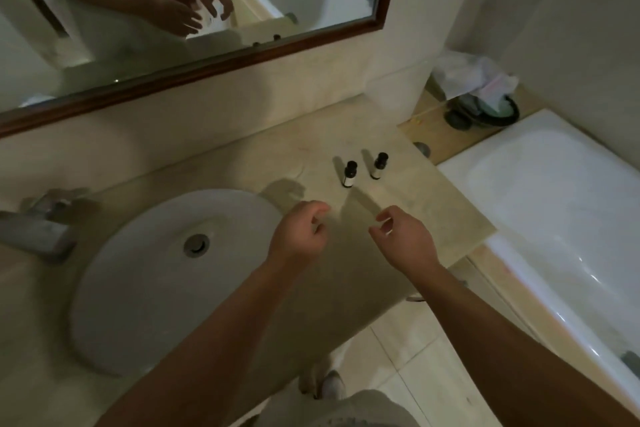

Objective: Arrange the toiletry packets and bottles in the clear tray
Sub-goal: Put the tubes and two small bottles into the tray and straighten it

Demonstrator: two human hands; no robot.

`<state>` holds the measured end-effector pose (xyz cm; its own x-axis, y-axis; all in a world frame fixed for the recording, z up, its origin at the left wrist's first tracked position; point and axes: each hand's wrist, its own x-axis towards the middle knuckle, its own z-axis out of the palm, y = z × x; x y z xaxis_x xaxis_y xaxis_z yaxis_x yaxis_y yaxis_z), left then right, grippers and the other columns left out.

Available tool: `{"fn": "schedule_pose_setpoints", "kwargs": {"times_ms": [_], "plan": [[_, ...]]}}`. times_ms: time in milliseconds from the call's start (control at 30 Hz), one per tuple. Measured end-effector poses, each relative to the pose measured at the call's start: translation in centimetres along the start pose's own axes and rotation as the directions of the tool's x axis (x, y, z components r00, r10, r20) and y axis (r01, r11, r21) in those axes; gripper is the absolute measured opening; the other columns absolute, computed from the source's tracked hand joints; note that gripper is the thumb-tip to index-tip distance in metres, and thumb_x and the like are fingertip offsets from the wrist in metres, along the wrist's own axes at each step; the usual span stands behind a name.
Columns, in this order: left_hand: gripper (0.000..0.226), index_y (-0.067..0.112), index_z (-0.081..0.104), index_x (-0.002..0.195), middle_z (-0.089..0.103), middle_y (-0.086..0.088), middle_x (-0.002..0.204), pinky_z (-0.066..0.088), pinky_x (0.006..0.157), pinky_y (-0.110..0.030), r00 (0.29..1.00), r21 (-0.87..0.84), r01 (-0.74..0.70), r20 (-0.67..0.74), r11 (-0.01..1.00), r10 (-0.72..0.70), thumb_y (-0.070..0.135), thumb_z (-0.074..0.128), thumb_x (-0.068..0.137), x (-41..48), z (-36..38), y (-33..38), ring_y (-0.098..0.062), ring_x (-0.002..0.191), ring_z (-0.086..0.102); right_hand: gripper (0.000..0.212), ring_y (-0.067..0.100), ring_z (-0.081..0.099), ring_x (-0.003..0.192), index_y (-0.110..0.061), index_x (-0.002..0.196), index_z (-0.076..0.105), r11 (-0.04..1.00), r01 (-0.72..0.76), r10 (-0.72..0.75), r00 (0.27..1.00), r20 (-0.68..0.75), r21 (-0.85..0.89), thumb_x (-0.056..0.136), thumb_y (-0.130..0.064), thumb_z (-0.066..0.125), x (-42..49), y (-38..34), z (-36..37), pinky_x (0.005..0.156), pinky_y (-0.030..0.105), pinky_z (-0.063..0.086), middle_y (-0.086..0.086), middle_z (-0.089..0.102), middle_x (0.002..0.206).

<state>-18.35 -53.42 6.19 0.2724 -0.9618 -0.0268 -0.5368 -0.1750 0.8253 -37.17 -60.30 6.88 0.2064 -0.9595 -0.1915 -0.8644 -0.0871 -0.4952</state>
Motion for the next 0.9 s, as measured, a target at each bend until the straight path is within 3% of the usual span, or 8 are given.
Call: {"fn": "schedule_pose_setpoints", "kwargs": {"times_ms": [167, 367, 500, 633, 733, 800, 833, 900], "plan": [[0.04, 0.018, 0.058, 0.118, 0.062, -0.002, 0.108, 0.047, 0.083, -0.031, 0.999, -0.018, 0.028, -0.025, 0.999, -0.029, 0.009, 0.057, 0.079, 5.0, 1.5, 0.7, -0.018, 0.094, 0.058, 0.03, 0.015, 0.06, 0.086, -0.024, 0.111, 0.057, 1.0, -0.017, 0.017, 1.0, 0.003, -0.001, 0.086, -0.04, 0.063, 4.3, 0.7, -0.4, 0.069, 0.03, 0.045, -0.006, 0.064, 0.094], [0.052, 0.02, 0.048, 0.128, 0.055, -0.001, 0.12, 0.05, 0.085, -0.035, 0.975, 0.065, 0.223, -0.019, 0.973, -0.222, 0.022, 0.065, 0.079, 10.1, 4.2, 1.3, -0.017, 0.096, 0.057, 0.05, 0.02, 0.061, 0.098, -0.018, 0.125, 0.049, 0.998, -0.011, 0.012, 1.0, -0.018, 0.06, 0.083, -0.037, 0.07, 10.3, 2.8, -0.7, 0.075, 0.028, 0.043, 0.003, 0.061, 0.114], [0.06, 0.021, 0.042, 0.135, 0.047, -0.001, 0.133, 0.049, 0.091, -0.036, 0.944, 0.054, 0.327, -0.062, 0.943, -0.324, 0.029, 0.069, 0.081, 12.9, 7.2, 1.4, -0.02, 0.107, 0.057, 0.06, 0.023, 0.059, 0.107, -0.018, 0.13, 0.044, 0.989, -0.02, 0.013, 0.998, 0.055, 0.146, 0.08, -0.036, 0.073, 15.6, 4.0, -0.2, 0.084, 0.033, 0.045, 0.006, 0.055, 0.125], [0.059, 0.024, 0.048, 0.129, 0.053, -0.002, 0.129, 0.052, 0.091, -0.04, 0.903, 0.04, 0.414, -0.144, 0.909, -0.405, 0.024, 0.073, 0.076, 15.3, 9.8, 1.3, -0.023, 0.104, 0.06, 0.06, 0.026, 0.058, 0.108, -0.022, 0.132, 0.044, 0.986, 0.053, -0.074, 0.989, 0.131, 0.159, 0.081, -0.033, 0.073, 19.1, 4.5, 0.7, 0.082, 0.031, 0.042, 0.005, 0.051, 0.129], [0.034, 0.023, 0.055, 0.109, 0.062, -0.005, 0.108, 0.052, 0.085, -0.046, 0.896, 0.098, 0.429, -0.176, 0.898, -0.408, 0.019, 0.067, 0.078, 16.1, 11.3, 0.8, -0.025, 0.095, 0.06, 0.043, 0.027, 0.059, 0.1, -0.019, 0.121, 0.052, 0.986, 0.1, -0.125, 0.973, 0.195, 0.135, 0.083, -0.031, 0.068, 20.8, 4.4, 1.4, 0.078, 0.031, 0.042, 0.005, 0.055, 0.118], [0.02, 0.024, 0.053, 0.096, 0.063, -0.004, 0.094, 0.053, 0.078, -0.047, 0.888, 0.096, 0.445, -0.174, 0.89, -0.426, 0.023, 0.064, 0.079, 16.1, 11.6, 0.6, -0.025, 0.086, 0.061, 0.023, 0.025, 0.059, 0.087, -0.019, 0.1, 0.057, 0.984, 0.147, -0.165, 0.961, 0.223, 0.097, 0.083, -0.032, 0.063, 21.3, 4.3, 1.7, 0.07, 0.03, 0.043, 0.003, 0.059, 0.099], [0.019, 0.026, 0.052, 0.093, 0.063, -0.003, 0.091, 0.054, 0.077, -0.047, 0.879, 0.059, 0.46, -0.169, 0.886, -0.445, 0.025, 0.065, 0.078, 15.9, 11.4, 0.8, -0.025, 0.084, 0.061, 0.016, 0.024, 0.059, 0.08, -0.02, 0.089, 0.056, 0.978, 0.177, -0.197, 0.956, 0.219, 0.11, 0.081, -0.032, 0.061, 21.2, 4.2, 1.7, 0.065, 0.03, 0.042, 0.001, 0.06, 0.089], [0.023, 0.025, 0.052, 0.093, 0.063, -0.003, 0.089, 0.053, 0.077, -0.044, 0.858, -0.056, 0.475, -0.189, 0.878, -0.477, 0.026, 0.069, 0.077, 14.9, 10.3, 1.4, -0.023, 0.082, 0.061, 0.013, 0.018, 0.06, 0.073, -0.018, 0.086, 0.06, 0.952, 0.198, -0.249, 0.943, 0.22, 0.231, 0.08, -0.028, 0.066, 20.4, 3.2, 1.3, 0.063, 0.03, 0.045, -0.002, 0.063, 0.082]]}}
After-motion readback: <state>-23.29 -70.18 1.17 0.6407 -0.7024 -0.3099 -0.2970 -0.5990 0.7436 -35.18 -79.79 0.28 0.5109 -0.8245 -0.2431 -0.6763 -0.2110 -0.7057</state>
